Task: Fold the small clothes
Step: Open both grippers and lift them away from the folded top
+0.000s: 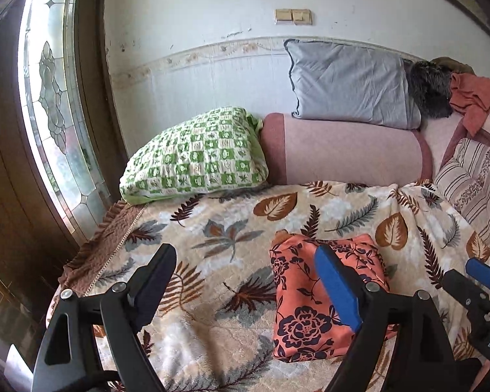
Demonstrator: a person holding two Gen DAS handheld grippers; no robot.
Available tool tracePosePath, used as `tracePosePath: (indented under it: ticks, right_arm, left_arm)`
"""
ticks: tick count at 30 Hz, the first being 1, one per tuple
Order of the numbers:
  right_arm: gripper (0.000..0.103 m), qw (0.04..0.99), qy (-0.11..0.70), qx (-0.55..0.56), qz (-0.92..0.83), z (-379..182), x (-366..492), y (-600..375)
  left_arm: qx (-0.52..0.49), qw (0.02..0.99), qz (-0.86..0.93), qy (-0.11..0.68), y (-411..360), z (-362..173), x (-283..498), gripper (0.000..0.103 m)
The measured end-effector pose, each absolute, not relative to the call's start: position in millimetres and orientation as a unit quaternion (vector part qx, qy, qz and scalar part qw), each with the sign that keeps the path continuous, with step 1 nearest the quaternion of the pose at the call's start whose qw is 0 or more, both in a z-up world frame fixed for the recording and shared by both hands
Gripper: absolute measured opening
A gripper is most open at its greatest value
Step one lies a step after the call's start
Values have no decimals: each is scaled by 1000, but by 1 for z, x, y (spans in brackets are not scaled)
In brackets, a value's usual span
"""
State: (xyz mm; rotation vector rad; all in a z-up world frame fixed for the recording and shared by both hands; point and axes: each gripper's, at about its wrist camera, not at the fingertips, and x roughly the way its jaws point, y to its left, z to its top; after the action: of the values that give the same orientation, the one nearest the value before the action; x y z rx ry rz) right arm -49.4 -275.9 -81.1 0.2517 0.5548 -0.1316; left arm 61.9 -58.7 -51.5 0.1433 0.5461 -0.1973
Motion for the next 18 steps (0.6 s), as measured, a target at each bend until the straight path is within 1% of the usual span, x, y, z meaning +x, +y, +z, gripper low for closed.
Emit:
tracePosePath:
  ticks: [4,7,10,13,18]
  right_arm:
    - [69,954,269,120,-60,-79,-53,-274]
    - [69,953,274,118,-53,-83,-52,-272]
    - [69,951,284,118,-42,-89,-49,-268]
    - [69,948,293,117,-35,-95,-45,-265]
    - [69,941,310,129,-25,-109,-36,-266]
  left_arm:
    - [74,958,-88,263,-60,-45,58,88]
    - [72,961,-79,255,-59,-44,57,98]
    - [75,967,-71,231,-57,-43,53,98]
    - [62,966,-88,236,-53,-44,55,98]
    - [5,966,-91,240,-35,-50,63,101]
